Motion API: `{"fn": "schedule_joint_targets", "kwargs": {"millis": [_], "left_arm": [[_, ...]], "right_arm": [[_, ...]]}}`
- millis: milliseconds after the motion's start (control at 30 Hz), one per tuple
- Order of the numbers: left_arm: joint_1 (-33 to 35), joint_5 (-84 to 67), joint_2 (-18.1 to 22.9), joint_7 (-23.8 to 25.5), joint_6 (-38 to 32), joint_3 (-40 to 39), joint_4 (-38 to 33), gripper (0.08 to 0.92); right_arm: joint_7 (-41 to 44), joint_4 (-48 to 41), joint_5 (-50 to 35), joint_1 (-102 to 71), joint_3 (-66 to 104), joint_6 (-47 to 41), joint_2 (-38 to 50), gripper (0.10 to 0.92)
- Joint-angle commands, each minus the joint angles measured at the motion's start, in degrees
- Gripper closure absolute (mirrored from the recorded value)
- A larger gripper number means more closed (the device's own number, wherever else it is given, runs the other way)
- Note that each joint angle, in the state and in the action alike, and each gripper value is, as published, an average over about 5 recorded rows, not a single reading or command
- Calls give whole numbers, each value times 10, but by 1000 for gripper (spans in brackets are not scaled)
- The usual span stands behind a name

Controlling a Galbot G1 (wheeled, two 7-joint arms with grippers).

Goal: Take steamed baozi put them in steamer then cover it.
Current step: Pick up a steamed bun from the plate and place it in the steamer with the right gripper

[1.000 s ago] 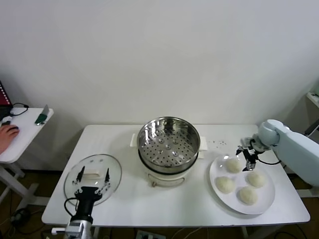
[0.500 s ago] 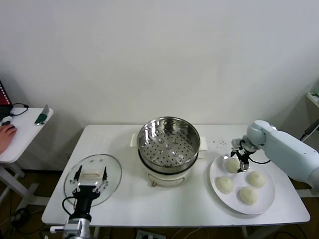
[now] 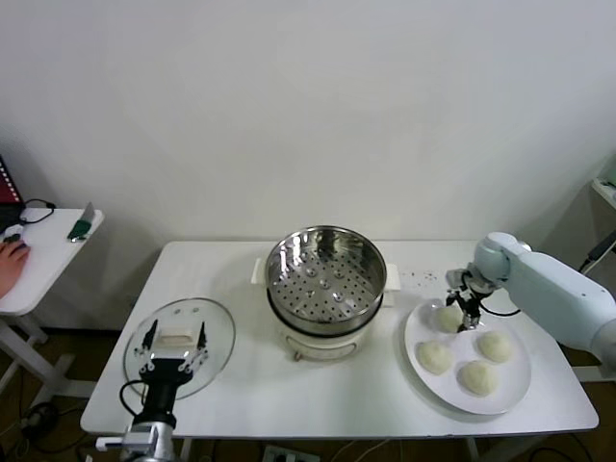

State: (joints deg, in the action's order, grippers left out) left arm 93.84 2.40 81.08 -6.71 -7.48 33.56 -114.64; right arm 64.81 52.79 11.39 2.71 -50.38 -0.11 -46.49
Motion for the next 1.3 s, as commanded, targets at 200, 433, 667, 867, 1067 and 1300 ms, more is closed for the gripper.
{"fn": "schedule_joint_targets", "kwargs": {"millis": [200,433,667,867,1067,1300], "left_arm": [[7,-3,0,1,-2,3,-3,177],[9,-9,1,2,-4,-2,2,177],[8,-10,6,4,-11,-12,4,177],[12,-20,7,8,-16,-13,5,177],[18,-31,2,17,-24,-13,3,177],[24,-39,-3,18,-20,-11,-11,177]], "right_arm": [[6,61,-25,157,-113,67,13,352],[26,121,-49,379,-255,178,-30,347],[34,137,-48,470,-285,261,-109,347],[28,161,10,465,-253,307,-181,347],[16,168,84,390,-206,330,-254,347],[2,124,162,311,-180,355,-311,347]]}}
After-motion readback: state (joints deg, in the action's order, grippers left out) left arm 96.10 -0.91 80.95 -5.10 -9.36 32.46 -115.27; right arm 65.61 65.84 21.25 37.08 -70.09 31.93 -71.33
